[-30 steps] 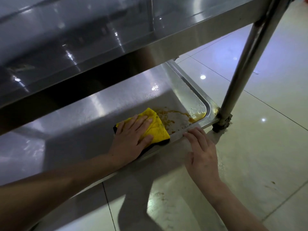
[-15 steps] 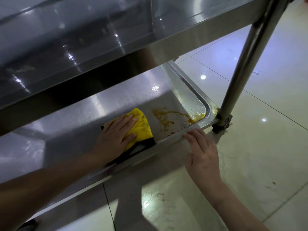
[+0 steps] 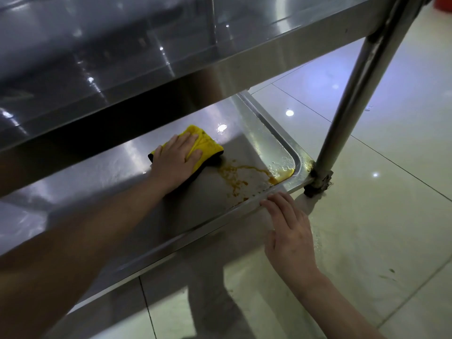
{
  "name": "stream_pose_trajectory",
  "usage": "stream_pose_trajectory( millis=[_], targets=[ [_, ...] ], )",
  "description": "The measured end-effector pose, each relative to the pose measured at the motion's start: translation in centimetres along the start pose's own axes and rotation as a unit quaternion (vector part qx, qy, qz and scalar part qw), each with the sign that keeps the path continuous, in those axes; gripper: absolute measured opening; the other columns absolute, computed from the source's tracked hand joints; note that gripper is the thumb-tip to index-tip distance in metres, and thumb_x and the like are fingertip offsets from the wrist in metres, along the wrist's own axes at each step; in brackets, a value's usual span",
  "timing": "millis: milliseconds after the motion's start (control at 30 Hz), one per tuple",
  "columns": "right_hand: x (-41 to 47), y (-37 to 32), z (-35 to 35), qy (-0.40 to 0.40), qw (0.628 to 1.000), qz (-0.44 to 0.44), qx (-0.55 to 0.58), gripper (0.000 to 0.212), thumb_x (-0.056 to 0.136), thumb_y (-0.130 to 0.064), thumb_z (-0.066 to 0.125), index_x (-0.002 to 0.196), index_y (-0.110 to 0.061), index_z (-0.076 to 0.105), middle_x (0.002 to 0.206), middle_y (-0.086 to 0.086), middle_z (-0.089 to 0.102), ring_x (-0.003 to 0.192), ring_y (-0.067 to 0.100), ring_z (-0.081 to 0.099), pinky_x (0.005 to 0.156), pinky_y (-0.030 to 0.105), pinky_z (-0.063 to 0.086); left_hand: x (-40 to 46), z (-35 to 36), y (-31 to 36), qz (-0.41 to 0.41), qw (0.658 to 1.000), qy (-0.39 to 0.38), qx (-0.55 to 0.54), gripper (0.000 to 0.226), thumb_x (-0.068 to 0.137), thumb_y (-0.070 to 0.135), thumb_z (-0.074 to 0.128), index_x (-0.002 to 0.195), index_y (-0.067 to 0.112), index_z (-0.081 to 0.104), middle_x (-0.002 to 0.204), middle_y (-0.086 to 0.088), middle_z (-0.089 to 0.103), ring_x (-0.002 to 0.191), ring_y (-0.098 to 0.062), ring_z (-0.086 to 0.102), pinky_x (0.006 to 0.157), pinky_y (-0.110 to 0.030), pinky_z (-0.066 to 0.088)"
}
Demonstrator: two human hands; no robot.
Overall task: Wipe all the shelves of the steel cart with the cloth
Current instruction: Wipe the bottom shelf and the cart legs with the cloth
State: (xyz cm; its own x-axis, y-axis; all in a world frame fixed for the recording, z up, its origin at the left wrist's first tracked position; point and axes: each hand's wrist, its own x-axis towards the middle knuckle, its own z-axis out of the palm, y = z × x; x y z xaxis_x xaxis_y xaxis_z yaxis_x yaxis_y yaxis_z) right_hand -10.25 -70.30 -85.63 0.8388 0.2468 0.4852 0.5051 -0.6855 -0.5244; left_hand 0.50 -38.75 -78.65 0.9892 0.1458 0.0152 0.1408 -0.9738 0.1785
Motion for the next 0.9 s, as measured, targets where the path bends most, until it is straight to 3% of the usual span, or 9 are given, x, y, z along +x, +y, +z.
stream_pose_trajectory(
  millis=[167, 567, 900],
  targets=[
    [0.0, 0.0, 0.0, 0.007, 1.000, 0.004, 0.009, 0.072, 0.064, 0.016, 0.056, 0.132, -0.005, 0.067, 0.144, 0.011, 0.059, 0.146, 0.030, 0.047, 0.108, 0.050, 0.047, -0.3, 0.4, 0.6, 0.008, 1.000, 0.007, 0.014, 0.065, 0.098, 0.066, 0.018, 0.158, 0.040, 0.026, 0.166, 0.011, 0.023, 0.154, -0.020, 0.018, 0.120, -0.055, 0.018],
    [0.0, -0.4, -0.4, -0.010, 1.000, 0.006, 0.006, 0.078, 0.061, 0.016, 0.059, 0.136, -0.007, 0.066, 0.144, 0.009, 0.059, 0.145, 0.028, 0.048, 0.104, 0.048, 0.048, -8.4, 1.2, 5.9, 0.123, 0.991, -0.038, 0.028, 0.067, 0.095, 0.070, 0.013, 0.157, 0.045, 0.021, 0.166, 0.015, 0.020, 0.154, -0.017, 0.014, 0.122, -0.048, 0.014],
    [0.2, -0.6, -0.7, -0.017, 1.000, 0.004, -0.003, 0.070, 0.070, -0.001, 0.048, 0.137, -0.006, 0.065, 0.144, 0.011, 0.060, 0.145, 0.030, 0.048, 0.105, 0.049, 0.048, -8.8, 1.2, 6.2, 0.122, 0.991, -0.040, 0.036, 0.066, 0.096, 0.071, 0.008, 0.158, 0.047, 0.015, 0.167, 0.020, 0.014, 0.154, -0.014, 0.011, 0.122, -0.048, 0.013]
  ],
)
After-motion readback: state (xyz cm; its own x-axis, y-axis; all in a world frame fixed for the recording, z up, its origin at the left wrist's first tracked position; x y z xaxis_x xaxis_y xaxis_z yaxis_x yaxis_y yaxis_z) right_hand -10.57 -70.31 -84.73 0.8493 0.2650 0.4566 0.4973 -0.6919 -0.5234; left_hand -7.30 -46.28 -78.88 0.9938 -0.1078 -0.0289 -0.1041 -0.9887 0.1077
